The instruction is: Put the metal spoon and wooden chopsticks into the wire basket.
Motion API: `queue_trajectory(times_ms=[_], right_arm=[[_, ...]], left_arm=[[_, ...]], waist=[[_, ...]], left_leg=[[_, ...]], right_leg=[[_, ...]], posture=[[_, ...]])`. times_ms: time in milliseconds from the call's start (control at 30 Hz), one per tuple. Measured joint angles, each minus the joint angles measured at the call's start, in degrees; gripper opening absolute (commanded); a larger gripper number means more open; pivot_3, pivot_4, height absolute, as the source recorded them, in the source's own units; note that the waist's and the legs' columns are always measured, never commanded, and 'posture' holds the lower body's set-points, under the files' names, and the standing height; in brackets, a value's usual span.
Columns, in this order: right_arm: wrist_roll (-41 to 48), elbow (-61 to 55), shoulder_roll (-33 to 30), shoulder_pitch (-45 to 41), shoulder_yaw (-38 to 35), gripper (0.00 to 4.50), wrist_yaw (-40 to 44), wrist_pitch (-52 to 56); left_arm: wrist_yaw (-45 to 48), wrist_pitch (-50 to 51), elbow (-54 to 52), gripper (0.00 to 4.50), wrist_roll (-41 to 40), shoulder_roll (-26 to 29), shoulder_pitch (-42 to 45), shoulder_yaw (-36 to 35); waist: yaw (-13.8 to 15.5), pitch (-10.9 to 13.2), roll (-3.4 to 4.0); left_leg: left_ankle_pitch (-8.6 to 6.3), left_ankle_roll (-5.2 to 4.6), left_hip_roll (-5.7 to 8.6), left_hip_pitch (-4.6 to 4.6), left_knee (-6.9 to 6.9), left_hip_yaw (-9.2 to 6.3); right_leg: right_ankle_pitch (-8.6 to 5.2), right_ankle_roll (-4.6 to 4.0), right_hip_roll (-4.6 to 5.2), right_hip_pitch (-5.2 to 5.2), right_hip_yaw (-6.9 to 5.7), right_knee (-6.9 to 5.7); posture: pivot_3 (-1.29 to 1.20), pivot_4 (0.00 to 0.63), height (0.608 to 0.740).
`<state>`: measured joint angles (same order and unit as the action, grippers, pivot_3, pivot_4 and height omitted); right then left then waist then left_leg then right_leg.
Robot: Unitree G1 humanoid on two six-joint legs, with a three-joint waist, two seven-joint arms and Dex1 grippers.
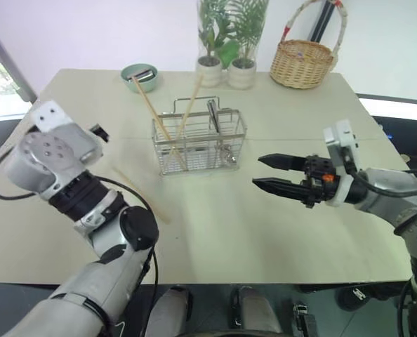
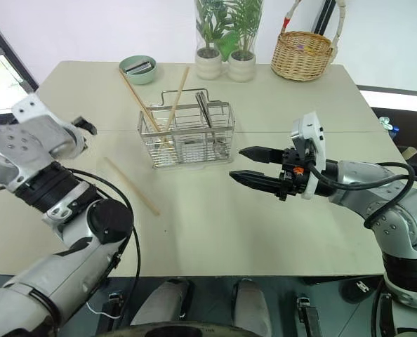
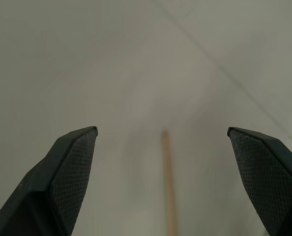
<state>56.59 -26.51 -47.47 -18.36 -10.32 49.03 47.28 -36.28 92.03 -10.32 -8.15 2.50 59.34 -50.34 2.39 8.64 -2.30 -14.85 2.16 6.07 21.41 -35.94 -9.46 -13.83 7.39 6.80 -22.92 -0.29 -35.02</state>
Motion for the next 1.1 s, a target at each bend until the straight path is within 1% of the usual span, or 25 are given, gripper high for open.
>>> queue_trajectory(times_ms=[100,267,500,533,600,667,700,767,800,833,1100], right_arm=[[0.12,-1.32,-0.18,0.31,-0.05,3.27,0.34,0.28],[1.0,-2.77,-0.18,1.43,-0.29,3.27,-0.74,0.77],[1.62,-5.48,0.49,4.46,-1.14,3.27,-3.69,0.78],[2.01,-5.86,0.61,4.81,-1.41,3.27,-4.04,0.78],[2.49,-6.07,0.77,5.12,-1.88,3.27,-4.76,0.78],[2.86,-6.11,0.76,5.6,-2.32,3.27,-5.31,0.77],[3.04,-6.12,0.76,6.0,-2.58,3.27,-5.51,0.77],[3.28,-6.14,0.76,6.25,-2.83,3.27,-5.92,0.77],[3.35,-6.19,0.75,6.3,-3.12,3.27,-6.01,0.77],[3.41,-6.29,0.75,6.31,-3.39,3.27,-6.11,0.77],[4.82,-6.92,0.26,6.29,-4.24,3.27,-6.59,0.77]], left_arm=[[2.04,-0.45,3.63,4.46,1.66,-0.75,-1.42,0.66],[5.94,-3.63,12.15,4.46,2.8,-0.59,-2.81,3.92],[8.63,-12.17,25.68,4.46,4.04,3.31,-2.96,7.65],[8.62,-13.45,27.29,4.22,4.1,3.92,-2.79,8.0],[8.29,-15.58,29.91,3.57,4.23,4.68,-2.38,8.11],[8.01,-17.28,31.79,2.65,4.22,5.51,-2.29,8.08],[7.83,-17.97,32.42,2.04,4.2,5.71,-2.29,8.05],[7.3,-19.29,33.73,0.98,4.18,6.18,-2.25,7.94],[7.08,-20.02,34.24,0.46,4.15,6.33,-2.2,7.86],[6.94,-20.55,34.51,0.03,4.1,6.35,-2.19,7.77],[4.76,-22.32,34.81,0.03,3.62,5.33,-1.64,5.87]], waist=[[0.05,0.0,-0.01],[0.01,0.0,-0.01],[-0.08,-0.05,0.08],[-0.08,-0.06,0.1],[-0.09,-0.08,0.14],[-0.07,-0.12,0.21],[-0.04,-0.15,0.25],[0.06,-0.21,0.35],[0.1,-0.21,0.36],[0.12,-0.21,0.36],[0.09,-0.21,0.36]], left_leg=[[-0.04,-0.03,0.0,0.0,-0.01,0.02],[-0.04,-0.04,0.0,0.0,-0.01,0.01],[-0.04,-0.06,-0.02,-0.02,0.01,0.04],[-0.04,-0.06,-0.02,-0.03,0.01,0.03],[-0.04,-0.05,-0.03,-0.06,0.0,0.04],[-0.04,-0.05,-0.03,-0.08,0.01,0.03],[-0.04,-0.05,-0.03,-0.08,0.0,0.03],[-0.03,-0.06,-0.01,-0.08,-0.02,0.02],[-0.03,-0.06,0.0,-0.08,-0.02,0.01],[-0.03,-0.06,0.0,-0.07,-0.03,0.01],[-0.03,-0.07,0.0,-0.07,-0.03,0.0]], right_leg=[[0.0,0.0,0.01,0.03,0.0,0.01],[0.0,0.01,0.01,0.02,0.0,0.02],[0.0,0.01,0.02,0.0,0.0,0.01],[0.0,0.01,0.02,0.0,0.0,0.0],[0.0,0.02,0.02,0.03,0.0,0.0],[0.0,0.02,0.02,0.04,0.0,-0.01],[0.0,0.02,0.02,0.05,0.0,-0.01],[0.0,0.02,0.03,0.09,-0.01,-0.01],[0.0,0.02,0.03,0.1,0.0,-0.01],[0.0,0.02,0.03,0.11,0.0,-0.01],[0.0,0.03,0.03,0.11,-0.01,-0.01]], posture=[[0.0,0.15,0.7],[0.0,0.15,0.7],[0.0,0.15,0.7],[0.0,0.15,0.7],[0.0,0.15,0.7],[0.0,0.15,0.7],[0.0,0.15,0.7],[0.0,0.15,0.7],[0.0,0.15,0.7],[0.0,0.15,0.7],[0.0,0.15,0.7]])
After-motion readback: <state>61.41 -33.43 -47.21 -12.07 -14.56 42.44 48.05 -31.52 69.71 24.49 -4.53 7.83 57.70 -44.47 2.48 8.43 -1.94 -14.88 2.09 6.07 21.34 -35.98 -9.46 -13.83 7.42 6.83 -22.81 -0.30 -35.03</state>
